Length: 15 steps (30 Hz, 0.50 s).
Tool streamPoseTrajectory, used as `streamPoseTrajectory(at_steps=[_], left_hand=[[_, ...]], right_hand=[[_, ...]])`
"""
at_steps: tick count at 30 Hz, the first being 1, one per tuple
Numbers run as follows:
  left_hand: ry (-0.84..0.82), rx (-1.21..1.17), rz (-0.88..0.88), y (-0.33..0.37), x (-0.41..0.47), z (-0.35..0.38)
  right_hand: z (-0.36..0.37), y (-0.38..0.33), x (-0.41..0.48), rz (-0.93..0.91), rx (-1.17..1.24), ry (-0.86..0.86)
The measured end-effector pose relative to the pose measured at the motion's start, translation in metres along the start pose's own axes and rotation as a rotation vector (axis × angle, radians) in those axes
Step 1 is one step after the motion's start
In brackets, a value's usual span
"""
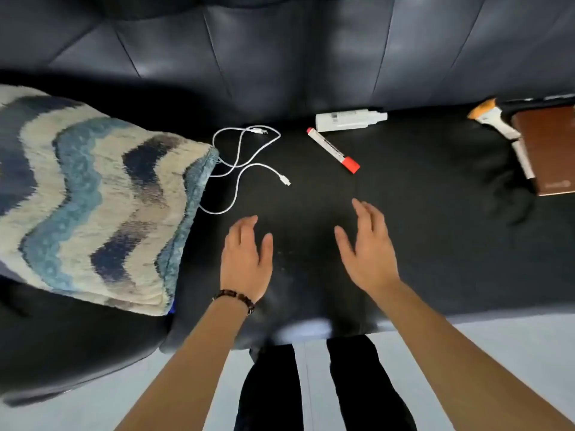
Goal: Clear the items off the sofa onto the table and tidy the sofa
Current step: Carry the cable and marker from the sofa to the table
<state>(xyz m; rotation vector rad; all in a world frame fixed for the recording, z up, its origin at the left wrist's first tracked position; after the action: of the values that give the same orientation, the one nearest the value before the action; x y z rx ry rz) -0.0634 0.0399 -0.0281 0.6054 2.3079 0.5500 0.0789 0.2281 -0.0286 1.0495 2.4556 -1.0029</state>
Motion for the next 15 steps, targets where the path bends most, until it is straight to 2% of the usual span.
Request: streamPoseTrajectory(at_steps=[8,12,15], left_hand=[[0.162,0.396,0.138,-0.008,0.124,-0.009],[0.025,0.371,0.001,-0.035,0.165,0.001],[0.069,0.377,0.020,-0.043,0.152,0.016]], right_hand=[[0.012,-0.008,0.125,-0.065,-0.164,0.156],[0.024,-0.004,0.155,-0.071,-0.262,0.087],[0.032,0.004,0.144,-0.171,-0.267,0.111]])
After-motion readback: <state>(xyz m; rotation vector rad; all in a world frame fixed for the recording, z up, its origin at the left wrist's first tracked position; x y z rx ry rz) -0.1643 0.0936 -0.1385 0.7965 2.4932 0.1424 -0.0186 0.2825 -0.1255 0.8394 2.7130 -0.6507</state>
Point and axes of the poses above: each hand's wrist, its own x-axis towards the middle knuckle, its own z-axis out of the palm, y = z × x, the point moved 8 cm from there along x, towards the middle knuckle, and after that the axes turned 12 degrees about -y, right-handed, at the moved point
